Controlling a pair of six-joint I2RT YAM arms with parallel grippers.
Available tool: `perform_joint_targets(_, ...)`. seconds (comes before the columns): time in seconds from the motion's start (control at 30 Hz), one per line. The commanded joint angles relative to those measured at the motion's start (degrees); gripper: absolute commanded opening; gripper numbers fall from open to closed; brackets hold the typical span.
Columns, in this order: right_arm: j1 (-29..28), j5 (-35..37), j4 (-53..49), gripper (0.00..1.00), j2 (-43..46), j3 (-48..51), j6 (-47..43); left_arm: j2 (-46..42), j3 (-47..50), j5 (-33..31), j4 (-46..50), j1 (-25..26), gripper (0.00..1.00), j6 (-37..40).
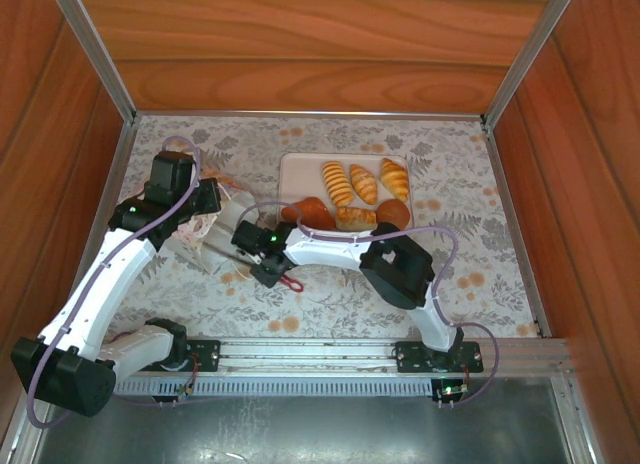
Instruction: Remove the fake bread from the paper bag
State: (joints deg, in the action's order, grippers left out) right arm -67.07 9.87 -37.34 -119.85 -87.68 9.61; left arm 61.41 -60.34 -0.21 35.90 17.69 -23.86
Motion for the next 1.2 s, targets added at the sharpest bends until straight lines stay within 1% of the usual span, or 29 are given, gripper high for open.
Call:
perform_joint_targets(0.0, 0.5, -3.49, 1.29, 0.41, 7.95, 0.21, 3.38, -0.95, -2.49, -1.55, -1.0, 0.24, 0.0, 0.22)
perform_joint_targets(0.1, 0.99, -7.81, 2.1, 0.41, 9.97, 0.07, 6.0, -1.2, -3.04, -1.62, -0.92, 0.24, 0.0, 0.34)
perform_joint_targets(0.2, 1.39, -10.11, 2.83, 0.41, 10.57, -0.16, 9.12, -1.44, -3.38, -1.76, -0.79, 0.24, 0.0, 0.39)
perform_joint_targets(0.37, 2.2, -11.79, 3.17, 0.39, 10.93, -2.26, 13.75, -1.59, -3.9, -1.99, -0.53, 0.24, 0.0, 0.92)
perform_joint_targets(0.57, 3.13, -10.91, 6.51, 0.41, 12.45, -2.93, 18.88, -2.32, -4.18, -2.84, 0.04, 0.21, 0.0, 1.52)
perform_joint_targets(0.73, 4.41, -15.56, 10.3, 0.42, 12.39, -2.07, 24.67, -2.75, -4.27, -3.86, 0.4, 0.15, 0.0, 2.08)
perform_joint_targets(0.87, 5.36, -20.23, 14.66, 0.43, 10.96, -2.31, 28.24, -2.44, -4.63, -3.12, 0.49, 0.15, 0.0, 1.73)
perform_joint_targets(0.97, 5.41, -22.76, 16.92, 0.46, 9.56, -3.58, 30.18, -2.17, -4.99, -2.75, 0.49, 0.15, 0.0, 1.72)
perform_joint_targets(1.07, 5.45, -22.35, 15.36, 0.48, 7.48, -6.15, 32.21, -2.17, -5.2, -2.69, 0.49, 0.14, 0.0, 1.67)
perform_joint_targets(1.13, 5.37, -20.19, 10.69, 0.5, 5.1, -9.77, 32.47, -2.21, -5.35, -2.6, 0.49, 0.16, 0.0, 1.67)
perform_joint_targets(1.17, 5.44, -20.42, 10.22, 0.5, 4.2, -10.78, 32.12, -2.28, -5.34, -2.6, 0.49, 0.15, 0.0, 1.53)
